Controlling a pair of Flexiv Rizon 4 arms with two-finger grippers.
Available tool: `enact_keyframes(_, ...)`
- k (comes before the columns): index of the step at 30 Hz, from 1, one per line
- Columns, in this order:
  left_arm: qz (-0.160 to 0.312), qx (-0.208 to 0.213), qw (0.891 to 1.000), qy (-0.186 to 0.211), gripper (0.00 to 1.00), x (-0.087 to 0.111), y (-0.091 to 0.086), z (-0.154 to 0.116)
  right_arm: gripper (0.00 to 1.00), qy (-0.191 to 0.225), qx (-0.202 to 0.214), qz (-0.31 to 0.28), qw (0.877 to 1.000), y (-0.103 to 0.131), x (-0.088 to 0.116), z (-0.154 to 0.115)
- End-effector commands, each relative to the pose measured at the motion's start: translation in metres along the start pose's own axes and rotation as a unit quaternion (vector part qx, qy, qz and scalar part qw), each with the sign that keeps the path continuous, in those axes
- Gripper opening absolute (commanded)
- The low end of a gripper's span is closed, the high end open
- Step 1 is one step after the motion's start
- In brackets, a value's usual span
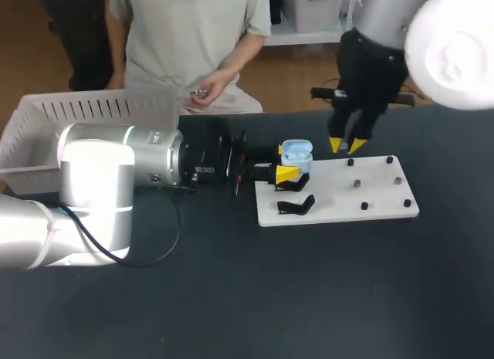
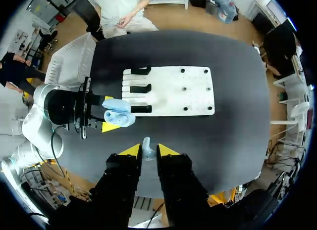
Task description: Pick up each earbud case from the left stands, insert the matching earbuds, close the lid, and place the case in the box.
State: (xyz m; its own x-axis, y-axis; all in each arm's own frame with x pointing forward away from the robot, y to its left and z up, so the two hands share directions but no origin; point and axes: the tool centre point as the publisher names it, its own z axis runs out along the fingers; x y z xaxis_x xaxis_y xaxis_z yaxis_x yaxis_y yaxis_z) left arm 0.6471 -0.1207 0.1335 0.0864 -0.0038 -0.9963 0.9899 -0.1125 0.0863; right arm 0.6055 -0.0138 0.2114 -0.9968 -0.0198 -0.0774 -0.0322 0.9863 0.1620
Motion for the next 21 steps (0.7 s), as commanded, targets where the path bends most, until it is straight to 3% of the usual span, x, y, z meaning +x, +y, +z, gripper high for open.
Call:
enact_keyframes(1, 0.0, 0.0, 1.0, 0.0, 0.0, 0.0, 0.0, 0.0, 0.0, 0.027, 0.018, 0.02, 0.999, 0.015, -0.013, 0.0)
enact_keyframes(17, 0.0, 0.0, 1.0, 0.0, 0.0, 0.0, 0.0, 0.0, 0.0, 0.027, 0.018, 0.02, 0.999, 0.015, -0.013, 0.0)
enact_keyframes(21, 0.0, 0.0, 1.0, 0.0, 0.0, 0.0, 0.0, 0.0, 0.0, 0.033, 0.035, -0.017, 0.999, 0.031, -0.016, -0.002)
